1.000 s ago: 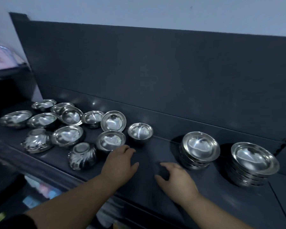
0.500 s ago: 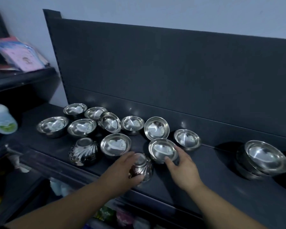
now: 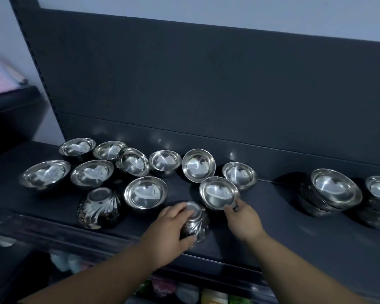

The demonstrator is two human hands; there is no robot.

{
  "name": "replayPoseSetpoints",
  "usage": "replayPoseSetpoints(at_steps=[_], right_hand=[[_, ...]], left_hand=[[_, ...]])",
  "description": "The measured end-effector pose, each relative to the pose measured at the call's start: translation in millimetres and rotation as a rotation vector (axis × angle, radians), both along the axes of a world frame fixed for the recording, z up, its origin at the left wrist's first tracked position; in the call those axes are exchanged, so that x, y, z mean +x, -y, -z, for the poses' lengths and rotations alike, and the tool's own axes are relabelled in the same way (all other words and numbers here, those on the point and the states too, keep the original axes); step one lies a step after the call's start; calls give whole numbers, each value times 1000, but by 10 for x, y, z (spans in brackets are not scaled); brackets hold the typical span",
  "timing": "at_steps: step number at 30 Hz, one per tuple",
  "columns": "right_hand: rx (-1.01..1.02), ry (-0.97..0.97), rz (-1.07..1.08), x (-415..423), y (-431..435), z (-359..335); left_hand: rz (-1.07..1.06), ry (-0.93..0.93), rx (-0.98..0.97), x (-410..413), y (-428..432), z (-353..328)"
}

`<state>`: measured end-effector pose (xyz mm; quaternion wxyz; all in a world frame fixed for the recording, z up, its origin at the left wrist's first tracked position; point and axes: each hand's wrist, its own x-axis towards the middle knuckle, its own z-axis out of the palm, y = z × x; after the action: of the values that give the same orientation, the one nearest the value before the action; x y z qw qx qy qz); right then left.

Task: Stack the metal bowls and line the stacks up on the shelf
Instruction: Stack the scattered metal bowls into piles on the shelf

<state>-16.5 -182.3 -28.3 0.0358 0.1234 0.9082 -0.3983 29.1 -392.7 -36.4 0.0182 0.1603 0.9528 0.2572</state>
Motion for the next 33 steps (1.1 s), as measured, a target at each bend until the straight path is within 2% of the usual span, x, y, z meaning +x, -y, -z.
replayPoseSetpoints(at_steps=[3, 8, 13, 16, 18, 20, 22, 24, 27, 30, 33], right_hand=[[19, -34, 54, 117, -135, -38], [91, -96, 90, 294, -452, -90], [103, -88, 63, 289, -681, -56], [97, -143, 20, 294, -762, -83], [61, -245, 27, 307, -784, -120], [0, -384, 5, 293, -787, -159], [-97, -438, -41, 260, -769, -222], [-203, -413, -105, 214, -743, -293], [-364, -365, -174, 129, -755, -378], [-475, -335, -185, 82, -813, -432], [-417, -333, -113, 57, -863, -437]], left_hand=[[-23, 23, -10, -67, -133, 9], [-71, 170, -24, -192, -385, 56], [-121, 130, -5, -271, -554, 63], [-190, 93, 166, -308, -610, 24], [-290, 23, 296, -354, -637, -90], [-399, -9, 425, -402, -681, -263], [-452, 20, 589, -426, -758, -425], [-438, 122, 774, -418, -866, -561], [-295, 448, 1022, -400, -1015, -694], [-146, 708, 1094, -331, -1120, -793], [-145, 851, 1127, -314, -1163, -764]])
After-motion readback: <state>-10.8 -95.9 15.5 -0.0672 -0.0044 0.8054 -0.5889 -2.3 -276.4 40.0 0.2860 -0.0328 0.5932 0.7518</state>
